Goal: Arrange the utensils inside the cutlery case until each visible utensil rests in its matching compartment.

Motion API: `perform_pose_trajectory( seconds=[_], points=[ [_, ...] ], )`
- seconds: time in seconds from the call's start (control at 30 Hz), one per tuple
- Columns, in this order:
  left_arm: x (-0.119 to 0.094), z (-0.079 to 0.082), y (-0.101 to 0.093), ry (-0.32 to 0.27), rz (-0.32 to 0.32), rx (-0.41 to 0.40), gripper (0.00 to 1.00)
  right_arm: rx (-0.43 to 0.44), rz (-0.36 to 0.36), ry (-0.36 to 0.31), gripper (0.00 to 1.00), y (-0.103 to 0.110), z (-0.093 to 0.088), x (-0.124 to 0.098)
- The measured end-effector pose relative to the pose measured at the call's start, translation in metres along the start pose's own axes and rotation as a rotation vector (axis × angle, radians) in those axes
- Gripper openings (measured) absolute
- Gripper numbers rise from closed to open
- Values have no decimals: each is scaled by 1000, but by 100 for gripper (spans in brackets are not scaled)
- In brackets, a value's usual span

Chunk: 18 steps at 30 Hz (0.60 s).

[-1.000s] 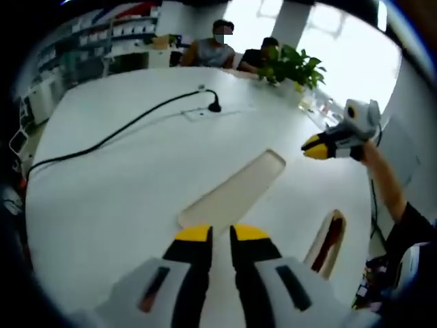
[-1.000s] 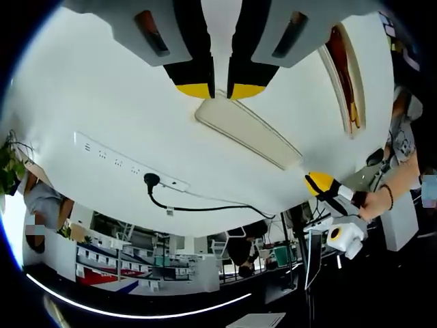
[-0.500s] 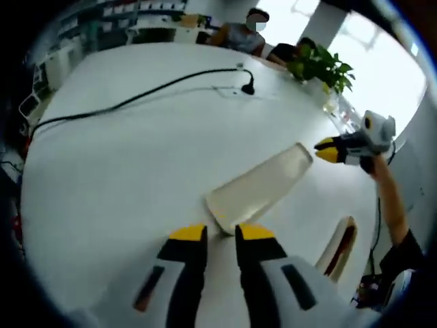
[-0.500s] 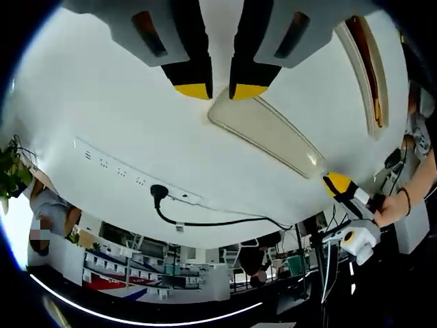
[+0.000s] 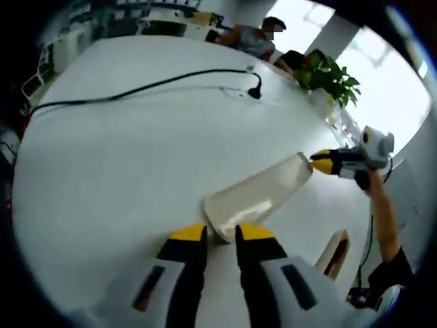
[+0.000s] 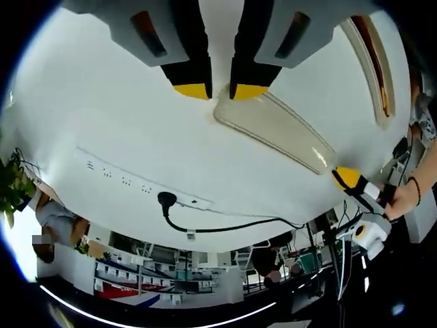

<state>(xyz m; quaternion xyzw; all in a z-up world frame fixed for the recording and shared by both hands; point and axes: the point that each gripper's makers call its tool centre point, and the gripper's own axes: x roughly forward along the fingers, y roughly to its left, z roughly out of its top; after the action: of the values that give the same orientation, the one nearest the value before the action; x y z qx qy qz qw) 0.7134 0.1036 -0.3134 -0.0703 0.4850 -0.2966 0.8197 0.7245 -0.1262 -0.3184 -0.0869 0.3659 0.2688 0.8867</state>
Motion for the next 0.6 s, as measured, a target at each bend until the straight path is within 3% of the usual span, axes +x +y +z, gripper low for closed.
perform_pose_trajectory(
  seconds=[0.13, 0.4, 0.6],
  points=[
    [3, 1, 1, 2, -7, -15, 17, -30, -23, 37, 5, 3, -6, 4],
    [7, -3, -2, 3, -41, -64, 17, -14, -87, 50, 4, 3, -6, 4],
    [7, -5, -2, -15, -68, -106, 17, 50, -121, 65, 3, 2, -9, 3]
  ],
)
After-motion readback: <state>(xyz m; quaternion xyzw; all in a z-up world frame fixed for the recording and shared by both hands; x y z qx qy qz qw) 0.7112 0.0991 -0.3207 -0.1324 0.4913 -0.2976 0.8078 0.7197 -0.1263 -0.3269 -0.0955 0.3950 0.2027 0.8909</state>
